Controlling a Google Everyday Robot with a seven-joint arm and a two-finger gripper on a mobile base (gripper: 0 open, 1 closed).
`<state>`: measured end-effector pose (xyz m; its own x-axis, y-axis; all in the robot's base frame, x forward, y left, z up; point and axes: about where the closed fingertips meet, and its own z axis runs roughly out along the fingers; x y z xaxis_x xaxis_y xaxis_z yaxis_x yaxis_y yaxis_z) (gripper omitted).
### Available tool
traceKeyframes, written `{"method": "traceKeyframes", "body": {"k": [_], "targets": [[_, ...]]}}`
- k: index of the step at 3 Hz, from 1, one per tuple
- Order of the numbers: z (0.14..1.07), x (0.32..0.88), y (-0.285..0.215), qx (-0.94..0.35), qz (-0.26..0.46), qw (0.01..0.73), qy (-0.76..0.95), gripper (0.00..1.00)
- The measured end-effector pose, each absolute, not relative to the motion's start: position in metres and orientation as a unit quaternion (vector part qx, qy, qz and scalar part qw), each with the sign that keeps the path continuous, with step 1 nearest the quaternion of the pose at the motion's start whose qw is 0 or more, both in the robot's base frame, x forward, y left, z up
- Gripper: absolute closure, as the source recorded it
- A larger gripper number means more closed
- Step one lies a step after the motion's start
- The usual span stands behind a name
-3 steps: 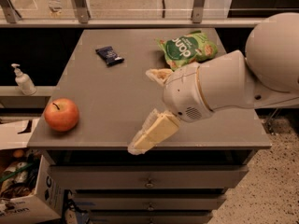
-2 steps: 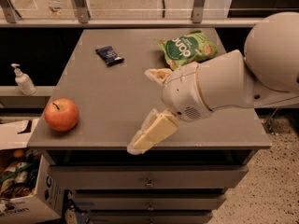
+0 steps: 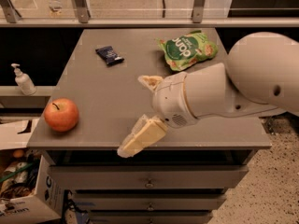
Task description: Move apple near green rice chip bag
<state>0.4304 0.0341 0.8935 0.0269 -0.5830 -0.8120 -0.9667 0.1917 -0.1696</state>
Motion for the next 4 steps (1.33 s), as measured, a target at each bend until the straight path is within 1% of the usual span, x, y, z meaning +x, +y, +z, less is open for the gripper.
{"method": "traceKeyframes", "body": {"k": [2,4], "targets": [[0.855,0.459,0.091,-0.575,0.247,0.423,0.655,0.00],[0.843,0.487,0.160,-0.559,0.280,0.434,0.648,0.00]]}}
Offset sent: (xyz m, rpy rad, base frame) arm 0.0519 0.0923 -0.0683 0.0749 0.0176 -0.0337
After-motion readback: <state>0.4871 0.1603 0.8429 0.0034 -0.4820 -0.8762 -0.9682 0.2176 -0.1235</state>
